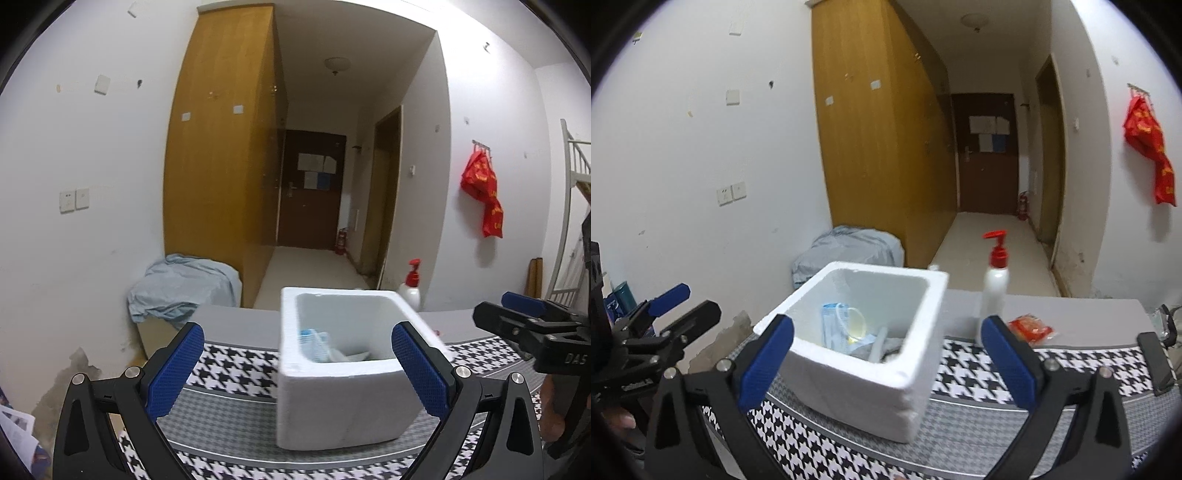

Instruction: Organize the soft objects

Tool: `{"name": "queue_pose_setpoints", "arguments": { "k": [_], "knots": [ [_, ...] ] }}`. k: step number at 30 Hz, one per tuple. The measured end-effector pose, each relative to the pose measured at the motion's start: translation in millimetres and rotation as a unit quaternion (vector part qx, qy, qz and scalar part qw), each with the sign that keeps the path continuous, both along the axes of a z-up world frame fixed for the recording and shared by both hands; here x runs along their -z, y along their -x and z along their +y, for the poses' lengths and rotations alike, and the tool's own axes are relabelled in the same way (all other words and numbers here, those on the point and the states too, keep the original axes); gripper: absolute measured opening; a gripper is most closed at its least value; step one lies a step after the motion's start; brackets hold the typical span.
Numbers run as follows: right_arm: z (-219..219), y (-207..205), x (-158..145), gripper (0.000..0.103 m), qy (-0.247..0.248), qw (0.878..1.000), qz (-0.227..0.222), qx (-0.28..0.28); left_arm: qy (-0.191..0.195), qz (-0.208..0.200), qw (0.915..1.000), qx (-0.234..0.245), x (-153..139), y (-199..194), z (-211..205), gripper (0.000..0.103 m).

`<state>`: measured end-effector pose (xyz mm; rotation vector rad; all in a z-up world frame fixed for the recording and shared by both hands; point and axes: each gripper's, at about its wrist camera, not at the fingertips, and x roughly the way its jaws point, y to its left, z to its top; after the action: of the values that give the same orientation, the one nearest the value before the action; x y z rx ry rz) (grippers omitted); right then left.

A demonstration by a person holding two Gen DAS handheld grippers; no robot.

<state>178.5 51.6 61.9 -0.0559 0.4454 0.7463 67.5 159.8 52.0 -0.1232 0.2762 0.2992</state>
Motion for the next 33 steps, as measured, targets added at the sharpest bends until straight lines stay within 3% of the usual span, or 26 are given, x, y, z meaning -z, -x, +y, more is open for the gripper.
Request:
{"name": "queue_pose_setpoints", "arguments": {
  "k": [14,33],
  "knots": [
    [-56,23,3,0.103,-0.013,0.999,-0.030,0.030,-0.017,-0.021,0.9987,0.044,-13,5,-51,0.102],
    [-85,66,25,0.103,-0.025,0.994,-0.079,0.070,-0.040,-0.059,0.9962,0.052,5,34,-76,0.102]
  ]
}}
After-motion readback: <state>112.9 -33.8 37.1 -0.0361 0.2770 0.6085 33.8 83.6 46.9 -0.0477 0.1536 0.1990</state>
